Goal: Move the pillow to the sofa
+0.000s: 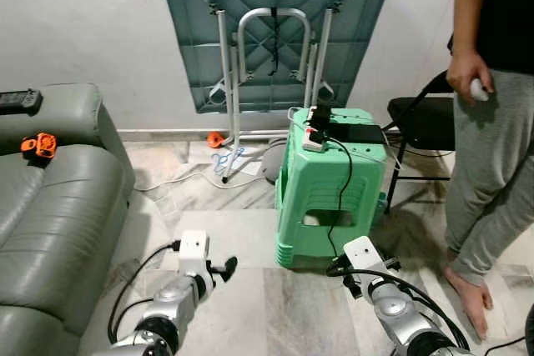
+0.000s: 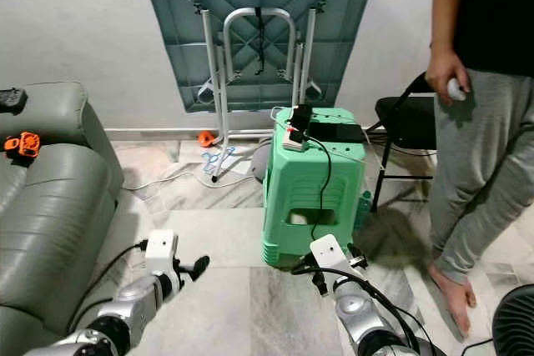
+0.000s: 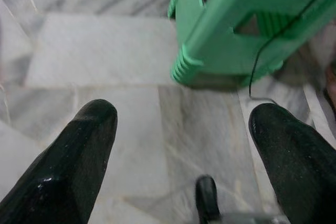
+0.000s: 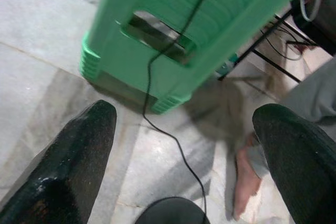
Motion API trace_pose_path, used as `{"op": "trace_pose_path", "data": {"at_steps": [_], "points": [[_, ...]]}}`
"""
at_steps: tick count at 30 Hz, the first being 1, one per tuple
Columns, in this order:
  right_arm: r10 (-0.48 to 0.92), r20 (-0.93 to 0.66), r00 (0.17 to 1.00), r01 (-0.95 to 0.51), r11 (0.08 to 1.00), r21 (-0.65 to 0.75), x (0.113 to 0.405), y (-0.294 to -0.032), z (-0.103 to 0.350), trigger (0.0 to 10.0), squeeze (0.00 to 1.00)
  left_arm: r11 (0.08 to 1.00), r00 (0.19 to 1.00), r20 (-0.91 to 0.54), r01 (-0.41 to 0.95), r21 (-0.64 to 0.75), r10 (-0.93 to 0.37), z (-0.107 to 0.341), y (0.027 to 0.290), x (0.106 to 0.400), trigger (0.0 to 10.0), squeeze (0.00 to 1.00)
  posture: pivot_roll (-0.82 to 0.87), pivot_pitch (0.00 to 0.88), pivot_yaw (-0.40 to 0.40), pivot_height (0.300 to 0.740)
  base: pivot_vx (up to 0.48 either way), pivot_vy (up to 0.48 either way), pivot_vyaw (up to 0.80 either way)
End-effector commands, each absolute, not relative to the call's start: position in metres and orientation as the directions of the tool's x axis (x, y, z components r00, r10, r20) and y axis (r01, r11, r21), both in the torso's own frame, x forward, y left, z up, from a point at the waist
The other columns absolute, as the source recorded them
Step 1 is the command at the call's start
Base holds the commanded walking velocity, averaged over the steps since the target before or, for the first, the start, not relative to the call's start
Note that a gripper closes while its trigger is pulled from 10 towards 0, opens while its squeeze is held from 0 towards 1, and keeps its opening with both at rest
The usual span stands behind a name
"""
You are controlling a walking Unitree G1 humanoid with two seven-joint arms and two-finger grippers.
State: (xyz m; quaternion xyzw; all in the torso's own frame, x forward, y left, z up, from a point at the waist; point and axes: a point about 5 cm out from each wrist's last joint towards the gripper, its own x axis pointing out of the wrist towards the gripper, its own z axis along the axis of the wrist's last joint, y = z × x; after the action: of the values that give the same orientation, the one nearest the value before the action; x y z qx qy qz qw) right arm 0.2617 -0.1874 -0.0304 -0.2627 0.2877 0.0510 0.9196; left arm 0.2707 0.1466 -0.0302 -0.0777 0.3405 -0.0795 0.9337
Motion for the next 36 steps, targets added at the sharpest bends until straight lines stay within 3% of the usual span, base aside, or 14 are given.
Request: {"op": "trace_pose_path", "data": {"at_steps": [1,4,9,12,19,22,27,36], "points": [[-0.096,-0.582,0.807,-0.235,0.853,-0.466,0.254,-0.198,-0.036,10.0,0.00,0.981,0.789,-0.593,0.069,-0.181,-0.164,-0.024,0.164,0.276,10.0,0.00,-0.13,0.000,0.018,0.740,0.000,0.000,0.00],[-0.136,-0.565,0.814,-0.206,0.841,-0.500,0.253,-0.205,-0.034,10.0,0.00,0.980,0.822,-0.555,0.014,-0.200,-0.125,-0.020,0.173,0.279,10.0,0.00,-0.13,0.000,0.018,0.740,0.000,0.000,0.00],[-0.177,-0.531,0.829,-0.147,0.846,-0.512,0.257,-0.214,-0.029,10.0,0.00,0.978,0.837,-0.529,0.034,-0.205,-0.140,-0.017,0.177,0.279,10.0,0.00,-0.12,0.000,0.020,0.740,0.000,0.000,0.00],[-0.166,-0.484,0.859,-0.056,0.910,-0.412,0.266,-0.221,-0.018,10.0,0.00,0.972,0.876,-0.447,0.089,-0.218,-0.181,-0.010,0.183,0.280,10.0,0.00,-0.11,0.000,0.017,0.740,0.000,0.000,0.00],[-0.047,-0.373,0.927,-0.064,0.958,-0.281,0.273,-0.219,-0.001,10.0,0.00,0.972,0.925,-0.326,0.137,-0.192,-0.195,-0.001,0.193,0.266,10.0,0.00,-0.11,0.000,0.011,0.740,0.000,0.000,0.00],[-0.004,-0.282,0.959,-0.059,0.975,-0.212,0.265,-0.223,0.013,10.0,0.00,0.973,0.942,-0.258,0.186,-0.139,-0.217,0.004,0.194,0.237,10.0,0.00,-0.10,0.000,0.003,0.740,0.000,0.000,0.00],[0.054,-0.228,0.972,-0.112,0.962,-0.251,0.258,-0.221,0.021,10.0,0.00,0.985,0.957,-0.251,0.117,-0.126,-0.145,0.003,0.198,0.221,10.0,0.00,-0.10,0.000,0.002,0.740,0.000,0.000,0.00],[0.096,-0.279,0.956,-0.200,0.906,-0.372,0.252,-0.215,0.012,10.0,0.00,0.994,0.959,-0.282,-0.011,-0.106,-0.020,0.000,0.203,0.211,10.0,0.00,-0.10,0.000,-0.008,0.740,0.000,0.000,0.00]]}}
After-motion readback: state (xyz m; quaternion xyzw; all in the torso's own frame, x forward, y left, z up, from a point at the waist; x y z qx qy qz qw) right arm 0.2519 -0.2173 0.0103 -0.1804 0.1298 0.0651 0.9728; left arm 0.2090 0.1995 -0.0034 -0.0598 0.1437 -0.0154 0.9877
